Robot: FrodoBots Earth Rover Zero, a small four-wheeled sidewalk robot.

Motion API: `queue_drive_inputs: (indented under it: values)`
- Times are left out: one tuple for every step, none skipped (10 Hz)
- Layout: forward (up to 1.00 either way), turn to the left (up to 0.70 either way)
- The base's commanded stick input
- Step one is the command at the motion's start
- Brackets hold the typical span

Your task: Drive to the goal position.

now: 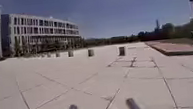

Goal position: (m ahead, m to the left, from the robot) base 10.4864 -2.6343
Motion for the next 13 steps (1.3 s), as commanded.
queue_drive_inputs:
  values:
    - [0.7,0.0]
    - [0.7,-0.09]
    - [0.7,-0.3]
    - [0.7,-0.21]
    - [0.7,0.0]
    - [0.7,0.0]
    - [0.7,0.0]
    - [0.7,-0.02]
    - [0.7,-0.18]
    - [0.7,-0.3]
    - [0.7,0.0]
    - [0.7,0.0]
    - [0.7,0.0]
